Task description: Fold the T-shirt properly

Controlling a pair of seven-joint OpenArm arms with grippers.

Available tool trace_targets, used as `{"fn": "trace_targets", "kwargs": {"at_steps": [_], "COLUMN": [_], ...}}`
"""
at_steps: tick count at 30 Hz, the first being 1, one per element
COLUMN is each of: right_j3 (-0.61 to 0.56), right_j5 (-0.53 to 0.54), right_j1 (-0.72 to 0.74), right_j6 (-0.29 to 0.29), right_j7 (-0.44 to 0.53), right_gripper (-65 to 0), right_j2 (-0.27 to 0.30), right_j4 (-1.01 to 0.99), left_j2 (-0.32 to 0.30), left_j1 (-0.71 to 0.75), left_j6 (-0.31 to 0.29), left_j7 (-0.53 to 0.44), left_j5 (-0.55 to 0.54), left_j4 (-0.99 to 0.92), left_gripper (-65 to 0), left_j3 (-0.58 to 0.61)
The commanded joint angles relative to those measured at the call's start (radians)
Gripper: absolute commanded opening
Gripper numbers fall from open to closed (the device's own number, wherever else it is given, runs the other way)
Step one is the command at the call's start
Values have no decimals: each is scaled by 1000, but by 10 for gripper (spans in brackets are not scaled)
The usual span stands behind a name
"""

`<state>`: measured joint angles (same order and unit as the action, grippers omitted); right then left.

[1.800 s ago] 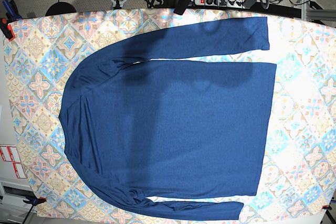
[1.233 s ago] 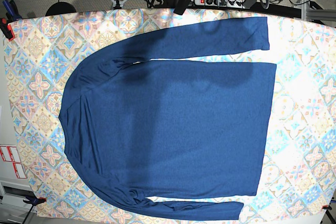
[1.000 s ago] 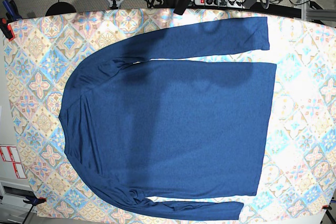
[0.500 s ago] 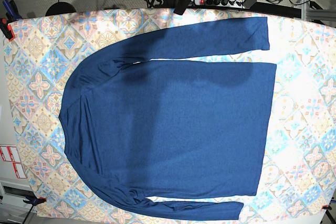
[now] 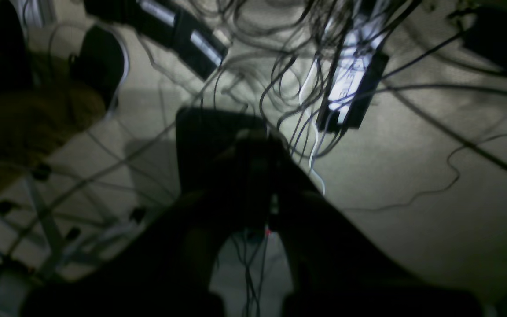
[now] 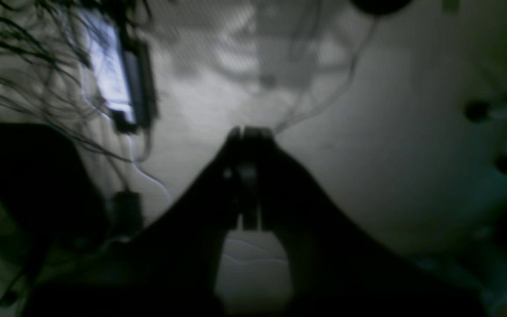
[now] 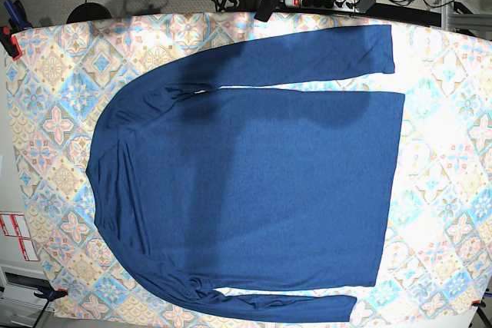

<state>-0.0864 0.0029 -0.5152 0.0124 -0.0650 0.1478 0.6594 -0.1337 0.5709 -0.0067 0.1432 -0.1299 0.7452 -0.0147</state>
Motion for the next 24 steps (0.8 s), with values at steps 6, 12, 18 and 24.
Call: {"fn": "trace_targets", "kwargs": {"at_steps": [6, 12, 18, 24], "right_j3": [204, 308, 383, 388], "right_j5": [3, 3, 3, 3], "right_j1": [-84, -175, -287, -391], "right_j6": [-13, -13, -13, -13], "right_j7": [3, 1, -5, -6], "right_gripper": [-650, -650, -650, -650], "right_j2": [17, 22, 20, 17], "right_j4": [129, 290, 463, 646], "left_j2": [-36, -36, -36, -40], "left_j1": [128, 242, 351, 456], "left_j6": [3, 3, 3, 3], "left_j7": [-7, -7, -4, -3], "left_j5": [-3, -3, -3, -3], "left_j4": [199, 388, 561, 770], "left_gripper": [-650, -650, -650, -650], "left_j3": [0, 0, 0, -6]}}
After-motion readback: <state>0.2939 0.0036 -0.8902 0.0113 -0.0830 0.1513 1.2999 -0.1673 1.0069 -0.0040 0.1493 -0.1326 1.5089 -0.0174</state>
